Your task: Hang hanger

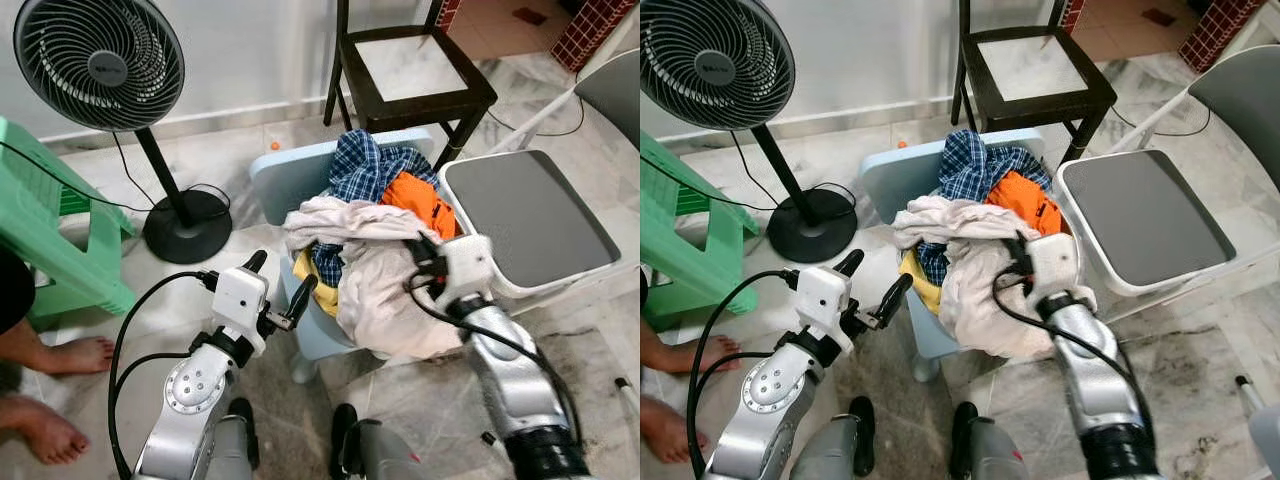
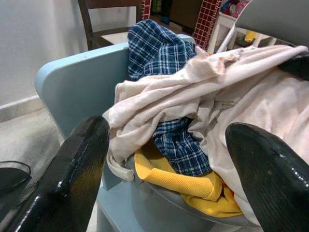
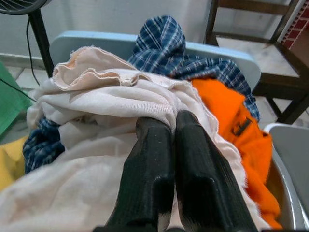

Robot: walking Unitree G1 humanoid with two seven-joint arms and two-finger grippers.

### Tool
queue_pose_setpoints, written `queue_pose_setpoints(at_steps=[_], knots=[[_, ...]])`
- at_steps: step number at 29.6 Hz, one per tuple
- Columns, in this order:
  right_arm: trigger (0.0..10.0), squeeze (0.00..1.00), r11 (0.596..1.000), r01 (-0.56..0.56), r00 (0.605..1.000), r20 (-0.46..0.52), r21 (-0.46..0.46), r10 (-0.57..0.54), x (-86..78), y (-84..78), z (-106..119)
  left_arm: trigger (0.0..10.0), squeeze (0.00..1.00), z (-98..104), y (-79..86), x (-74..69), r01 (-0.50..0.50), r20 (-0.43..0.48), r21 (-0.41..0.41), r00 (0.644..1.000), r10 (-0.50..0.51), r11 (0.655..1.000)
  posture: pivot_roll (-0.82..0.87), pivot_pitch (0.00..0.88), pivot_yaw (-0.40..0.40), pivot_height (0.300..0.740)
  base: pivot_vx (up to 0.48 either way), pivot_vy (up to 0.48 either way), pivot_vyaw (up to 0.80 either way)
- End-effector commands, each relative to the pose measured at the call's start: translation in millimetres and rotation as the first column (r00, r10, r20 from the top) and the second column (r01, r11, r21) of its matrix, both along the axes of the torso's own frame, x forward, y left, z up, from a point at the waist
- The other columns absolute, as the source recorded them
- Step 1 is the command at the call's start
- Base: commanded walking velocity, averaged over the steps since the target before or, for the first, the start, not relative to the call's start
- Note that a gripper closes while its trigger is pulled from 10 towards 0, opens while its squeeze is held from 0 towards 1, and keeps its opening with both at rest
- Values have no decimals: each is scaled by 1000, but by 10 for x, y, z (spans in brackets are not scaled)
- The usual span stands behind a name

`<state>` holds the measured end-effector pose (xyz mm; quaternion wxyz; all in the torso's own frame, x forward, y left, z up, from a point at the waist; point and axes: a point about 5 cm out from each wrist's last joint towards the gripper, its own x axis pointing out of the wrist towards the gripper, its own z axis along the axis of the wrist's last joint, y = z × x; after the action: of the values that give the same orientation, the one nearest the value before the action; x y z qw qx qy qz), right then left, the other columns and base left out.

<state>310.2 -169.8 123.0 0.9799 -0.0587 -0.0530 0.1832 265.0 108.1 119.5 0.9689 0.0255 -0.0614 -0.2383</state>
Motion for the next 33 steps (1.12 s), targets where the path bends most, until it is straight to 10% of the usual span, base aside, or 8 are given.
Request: queue_pose_setpoints(at_steps=[1, 18, 33], knots=[[0, 0, 1000, -31, 999, -19, -4, 31, -71, -69, -31, 10000, 0, -49, -8, -22, 0, -18, 4, 1000, 0, 1000, 154, 331, -94, 740, 0, 0, 0], [0, 0, 876, -398, 910, -237, -273, 340, -352, -151, -339, 10000, 0, -62, 62, -35, 0, -6, 53, 1000, 0, 999, 170, 333, -90, 740, 0, 0, 0], [0, 0, 939, -8, 1000, 19, -344, 15, -21, -398, -38, 10000, 0, -71, 52, -20, 16, -1, 72, 1000, -16, 997, 163, 338, -82, 740, 0, 0, 0]])
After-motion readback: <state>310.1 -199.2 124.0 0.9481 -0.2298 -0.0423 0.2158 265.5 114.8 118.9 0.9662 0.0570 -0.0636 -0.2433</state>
